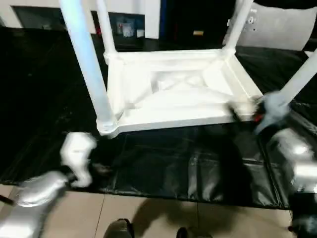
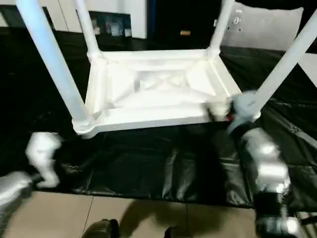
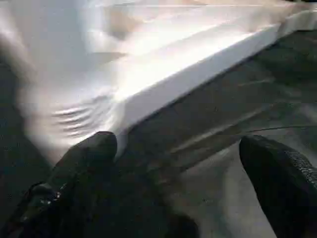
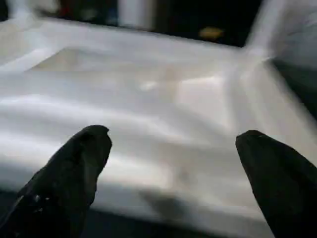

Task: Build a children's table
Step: Rotate table base

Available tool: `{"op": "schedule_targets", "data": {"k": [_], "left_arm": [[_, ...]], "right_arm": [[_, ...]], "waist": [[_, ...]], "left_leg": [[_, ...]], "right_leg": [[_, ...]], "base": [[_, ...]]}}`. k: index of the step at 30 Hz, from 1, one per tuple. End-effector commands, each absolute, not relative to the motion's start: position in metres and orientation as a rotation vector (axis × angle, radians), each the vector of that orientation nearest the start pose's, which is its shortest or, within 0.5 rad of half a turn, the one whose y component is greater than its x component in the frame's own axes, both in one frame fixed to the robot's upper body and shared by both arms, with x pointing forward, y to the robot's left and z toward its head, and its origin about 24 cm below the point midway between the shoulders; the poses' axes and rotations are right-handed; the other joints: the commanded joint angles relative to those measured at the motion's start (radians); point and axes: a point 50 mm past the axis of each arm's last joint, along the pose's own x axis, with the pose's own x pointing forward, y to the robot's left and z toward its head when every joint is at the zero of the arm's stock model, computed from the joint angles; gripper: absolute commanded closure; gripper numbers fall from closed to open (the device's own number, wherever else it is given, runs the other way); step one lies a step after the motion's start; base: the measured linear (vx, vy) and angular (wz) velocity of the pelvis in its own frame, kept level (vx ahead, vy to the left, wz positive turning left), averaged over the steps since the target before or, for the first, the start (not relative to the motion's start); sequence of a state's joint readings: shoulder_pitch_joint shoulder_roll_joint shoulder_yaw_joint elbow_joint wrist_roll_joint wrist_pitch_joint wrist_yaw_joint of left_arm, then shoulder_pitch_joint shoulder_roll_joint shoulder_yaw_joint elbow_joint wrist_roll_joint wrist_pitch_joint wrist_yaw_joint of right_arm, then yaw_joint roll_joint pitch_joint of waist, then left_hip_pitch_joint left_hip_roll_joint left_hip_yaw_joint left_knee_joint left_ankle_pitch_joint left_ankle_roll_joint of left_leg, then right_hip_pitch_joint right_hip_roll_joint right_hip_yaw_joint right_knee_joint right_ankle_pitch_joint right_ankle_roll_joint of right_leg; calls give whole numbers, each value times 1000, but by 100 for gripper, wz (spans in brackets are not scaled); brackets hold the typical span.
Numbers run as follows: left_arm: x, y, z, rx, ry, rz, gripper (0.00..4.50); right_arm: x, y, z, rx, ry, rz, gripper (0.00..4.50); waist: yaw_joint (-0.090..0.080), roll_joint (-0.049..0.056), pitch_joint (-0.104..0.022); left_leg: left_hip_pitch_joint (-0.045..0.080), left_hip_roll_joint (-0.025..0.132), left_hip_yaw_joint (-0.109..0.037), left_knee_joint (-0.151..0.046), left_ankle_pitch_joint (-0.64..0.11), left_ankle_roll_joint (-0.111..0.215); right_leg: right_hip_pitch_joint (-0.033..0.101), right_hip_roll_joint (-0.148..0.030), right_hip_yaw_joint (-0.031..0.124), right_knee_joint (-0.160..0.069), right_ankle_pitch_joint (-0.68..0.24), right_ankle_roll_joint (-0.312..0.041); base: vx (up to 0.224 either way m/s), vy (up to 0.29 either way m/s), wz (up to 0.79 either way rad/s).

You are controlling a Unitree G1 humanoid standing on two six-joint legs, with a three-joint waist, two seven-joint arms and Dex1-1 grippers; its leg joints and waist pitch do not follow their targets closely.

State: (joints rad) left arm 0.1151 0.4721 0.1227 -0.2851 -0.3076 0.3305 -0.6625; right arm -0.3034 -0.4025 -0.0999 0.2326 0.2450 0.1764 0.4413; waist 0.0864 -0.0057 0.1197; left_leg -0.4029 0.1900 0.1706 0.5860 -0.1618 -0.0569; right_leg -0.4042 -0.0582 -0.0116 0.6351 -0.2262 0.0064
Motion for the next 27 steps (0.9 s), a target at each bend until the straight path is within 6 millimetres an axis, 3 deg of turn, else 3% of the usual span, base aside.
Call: {"op": "schedule_targets", "data": {"k": [1, 3, 4, 7, 10, 18, 19, 24, 27], "left_arm": [[224, 228, 84, 148, 176, -560, 2], [226, 231, 86, 146, 172, -547, 2], [230, 235, 91, 144, 157, -524, 2], [238, 237, 97, 119, 121, -507, 2], [254, 237, 104, 111, 96, -514, 2], [281, 236, 108, 111, 69, -526, 2], [289, 233, 109, 103, 58, -552, 2], [307, 214, 116, 77, 24, -696, 2], [312, 201, 121, 51, 7, -796, 2]], "right_arm": [[298, -210, 85, -72, 86, 419, 0], [294, -207, 84, -54, 92, 426, 0], [286, -201, 81, -44, 107, 442, 0], [277, -194, 76, -38, 138, 449, 0], [268, -195, 60, -83, 286, 340, 0], [268, -195, 55, -90, 368, 303, 0], [270, -193, 55, -95, 368, 313, 0], [283, -194, 54, -122, 346, 274, 0], [290, -195, 54, -109, 342, 256, 0]], "waist": [[-3, 4, -47], [-5, 7, -47], [-2, 7, -48], [-2, 5, -50], [-4, 5, -52], [-5, 4, -59], [-8, -5, -62], [-6, 0, -64], [-4, -1, -69]], "left_leg": [[37, 32, -7, -83, -323, 0], [30, 31, -10, -89, -304, -5], [35, 33, -8, -88, -309, -10], [31, 30, -9, -90, -284, -14], [30, 26, -8, -87, -235, -21], [30, 21, -4, -79, -168, -23], [29, 22, -3, -78, -158, -19], [33, 25, -1, -76, -143, -23], [32, 22, 1, -72, -105, -17]], "right_leg": [[15, -49, 33, -104, -294, -129], [18, -49, 32, -99, -254, -126], [14, -50, 35, -101, -240, -124], [19, -50, 33, -97, -189, -127], [21, -49, 34, -93, -135, -131], [29, -50, 33, -84, -26, -138], [35, -51, 32, -83, -12, -143], [32, -57, 33, -78, -10, -169], [38, -57, 33, -71, 49, -189]], "base": [[0, 0, 0], [0, 0, 0], [0, 0, 0], [0, 0, 0], [0, 0, 0], [0, 0, 0], [0, 0, 0], [0, 0, 0], [0, 0, 0]]}}
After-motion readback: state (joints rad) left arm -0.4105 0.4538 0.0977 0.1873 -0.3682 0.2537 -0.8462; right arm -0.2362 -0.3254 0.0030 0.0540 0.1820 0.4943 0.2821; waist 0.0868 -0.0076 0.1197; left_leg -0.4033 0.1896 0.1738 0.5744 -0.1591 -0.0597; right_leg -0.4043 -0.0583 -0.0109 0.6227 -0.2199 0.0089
